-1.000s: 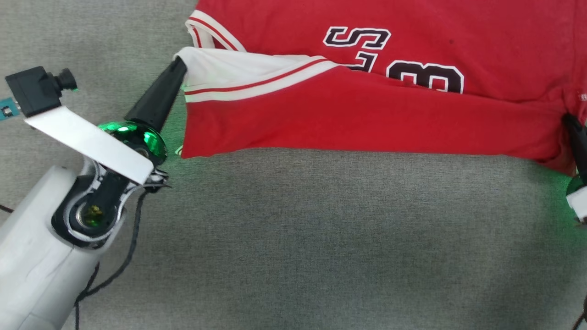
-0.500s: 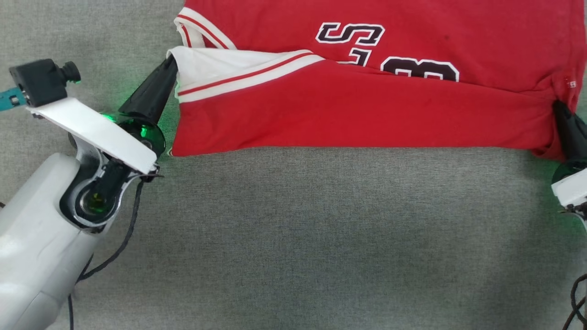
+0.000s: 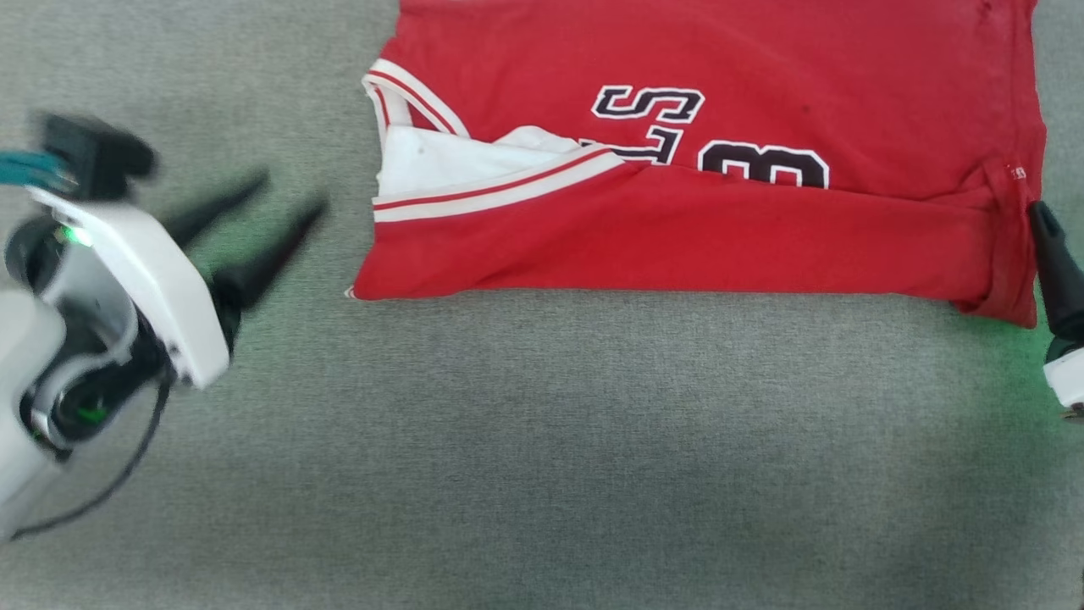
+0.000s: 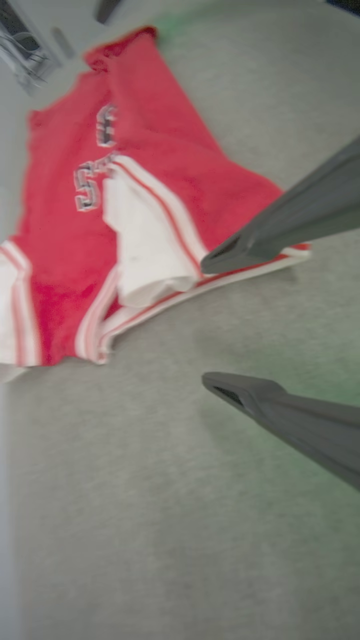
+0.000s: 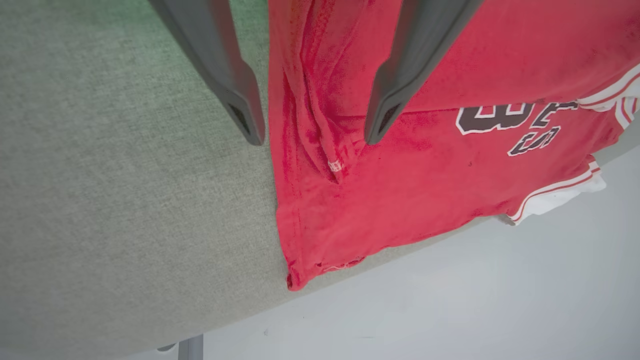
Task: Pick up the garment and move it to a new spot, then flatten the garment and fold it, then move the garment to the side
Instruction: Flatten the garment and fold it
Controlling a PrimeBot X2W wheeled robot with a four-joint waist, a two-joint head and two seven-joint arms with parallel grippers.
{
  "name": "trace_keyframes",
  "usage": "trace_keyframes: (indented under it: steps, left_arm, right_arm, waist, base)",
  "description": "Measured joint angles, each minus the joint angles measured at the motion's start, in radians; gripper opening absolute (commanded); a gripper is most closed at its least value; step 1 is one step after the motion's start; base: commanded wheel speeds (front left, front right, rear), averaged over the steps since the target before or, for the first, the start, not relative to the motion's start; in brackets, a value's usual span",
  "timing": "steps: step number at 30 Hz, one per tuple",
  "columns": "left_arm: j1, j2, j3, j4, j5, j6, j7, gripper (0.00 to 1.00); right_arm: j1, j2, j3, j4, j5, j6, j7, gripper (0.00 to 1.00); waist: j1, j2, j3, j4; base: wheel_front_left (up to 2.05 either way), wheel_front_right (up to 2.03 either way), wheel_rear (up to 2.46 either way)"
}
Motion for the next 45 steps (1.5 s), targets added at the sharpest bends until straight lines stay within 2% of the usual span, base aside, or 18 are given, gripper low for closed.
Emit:
trace_keyframes:
  steps: [2,5,7,12,21,22,23,24,25,26,30,34,41,45]
  left_arm:
    - [0.0,0.032,-0.055,-0.021,0.015,0.008,0.123,1.0]
    - [-0.001,0.039,-0.095,-0.093,-0.046,0.039,0.284,1.0]
    - [-0.002,0.031,-0.095,-0.127,-0.084,0.056,0.317,1.0]
    - [-0.023,0.022,-0.092,-0.153,-0.093,0.089,0.344,1.0]
    - [-0.045,0.005,-0.113,-0.135,-0.114,0.11,0.434,1.0]
    - [-0.048,0.003,-0.115,-0.128,-0.116,0.111,0.444,0.95]
    - [-0.054,0.001,-0.117,-0.119,-0.116,0.111,0.453,0.76]
    - [-0.059,-0.002,-0.117,-0.107,-0.123,0.106,0.46,0.46]
    - [-0.063,-0.005,-0.116,-0.093,-0.136,0.098,0.463,0.3]
    - [-0.065,-0.007,-0.114,-0.079,-0.142,0.091,0.467,0.0]
    - [-0.07,-0.025,-0.107,-0.041,-0.166,0.068,0.481,0.0]
    - [-0.073,-0.034,-0.102,-0.028,-0.172,0.051,0.479,0.0]
    - [-0.074,-0.042,-0.102,-0.024,-0.17,0.035,0.461,0.0]
    - [-0.074,-0.056,-0.101,-0.028,-0.164,0.029,0.448,0.0]
  right_arm:
    - [0.006,-0.004,-0.007,-0.015,0.0,0.0,0.006,1.0]
    - [0.006,0.005,-0.007,-0.04,0.0,0.0,0.016,1.0]
    - [0.006,0.011,0.003,-0.049,-0.001,0.0,0.019,1.0]
    - [0.004,0.024,0.017,-0.058,-0.002,0.0,0.02,1.0]
    - [0.004,0.036,0.025,-0.064,-0.001,0.0,0.009,1.0]
    - [0.004,0.038,0.027,-0.064,-0.001,0.0,0.008,1.0]
    - [0.004,0.039,0.028,-0.064,-0.001,0.0,0.008,1.0]
    - [0.004,0.04,0.031,-0.064,-0.001,0.0,0.007,1.0]
    - [0.004,0.041,0.032,-0.064,-0.001,0.0,0.007,1.0]
    - [0.003,0.042,0.033,-0.064,-0.001,0.0,0.006,1.0]
    - [-0.001,0.03,0.044,-0.065,-0.011,0.0,0.009,1.0]
    - [-0.01,-0.02,0.072,-0.072,-0.051,0.0,0.051,1.0]
    - [0.002,-0.149,0.155,-0.104,-0.078,0.0,0.273,1.0]
    - [-0.008,-0.178,0.159,-0.115,-0.068,0.0,0.381,1.0]
  waist:
    - [0.0,0.0,-0.012,0.005]
    - [0.0,0.0,-0.017,0.008]
    - [0.0,0.0,-0.013,0.003]
    - [0.0,0.0,0.006,-0.02]
    - [0.0,0.0,0.032,-0.061]
    - [0.0,0.0,0.035,-0.064]
    - [0.0,0.0,0.037,-0.065]
    - [0.0,0.0001,0.04,-0.067]
    - [0.0,0.0,0.043,-0.068]
    - [0.0,0.0,0.047,-0.069]
    - [0.0,0.0,0.058,-0.072]
    - [0.0,0.0001,0.064,-0.073]
    - [0.0,0.0,0.068,-0.063]
    - [0.0,0.0,0.071,-0.054]
  base:
    - [0.0,0.0,0.0]
    - [0.0,0.0,0.0]
    - [0.0,0.0,0.0]
    - [0.0,0.0,0.0]
    - [0.0,0.0,0.0]
    - [0.0,0.0,0.0]
    - [0.0,0.0,0.0]
    - [0.0,0.0,0.0]
    - [0.0,0.0,0.0]
    - [0.0,0.0,0.0]
    - [0.0,0.0,0.0]
    - [0.0,0.0,0.0]
    - [0.0,0.0,0.0]
    - [0.0,0.0,0.0]
